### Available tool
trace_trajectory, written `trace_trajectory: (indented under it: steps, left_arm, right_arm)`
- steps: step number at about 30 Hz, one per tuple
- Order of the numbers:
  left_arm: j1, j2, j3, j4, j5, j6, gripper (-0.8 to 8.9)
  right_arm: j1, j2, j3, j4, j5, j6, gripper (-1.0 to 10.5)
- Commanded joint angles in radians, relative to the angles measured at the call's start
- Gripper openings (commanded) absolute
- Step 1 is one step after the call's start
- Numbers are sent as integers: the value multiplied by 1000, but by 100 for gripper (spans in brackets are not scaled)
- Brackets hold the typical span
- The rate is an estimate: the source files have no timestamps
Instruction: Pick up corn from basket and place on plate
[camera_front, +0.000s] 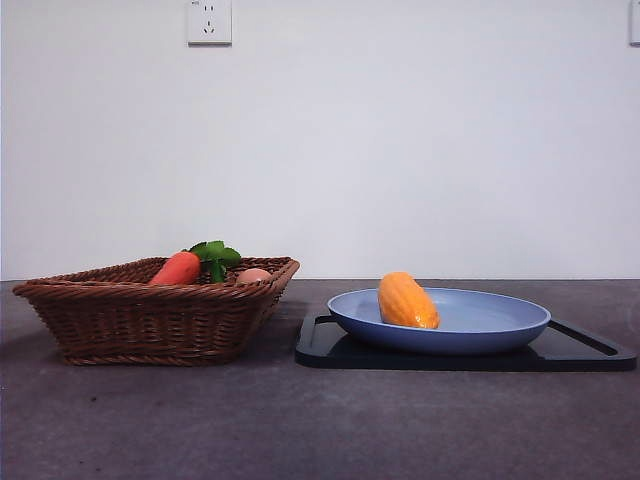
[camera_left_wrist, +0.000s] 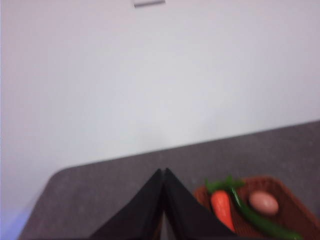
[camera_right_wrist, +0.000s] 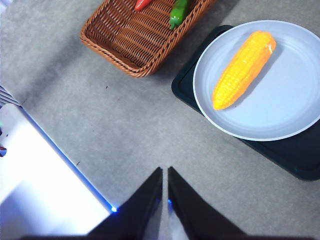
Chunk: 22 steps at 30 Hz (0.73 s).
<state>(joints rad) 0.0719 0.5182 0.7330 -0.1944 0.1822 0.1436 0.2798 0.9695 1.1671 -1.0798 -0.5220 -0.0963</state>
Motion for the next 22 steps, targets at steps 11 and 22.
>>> trace_trajectory:
  steps: [11,22]
  left_arm:
    - [24,-274,-430,38,-11,-7,4]
    - [27,-425,-634,29,-11,-34,4]
  right_arm:
    - [3,8,18,11,-1,10,2]
    - [3,8,18,11,-1,10,2]
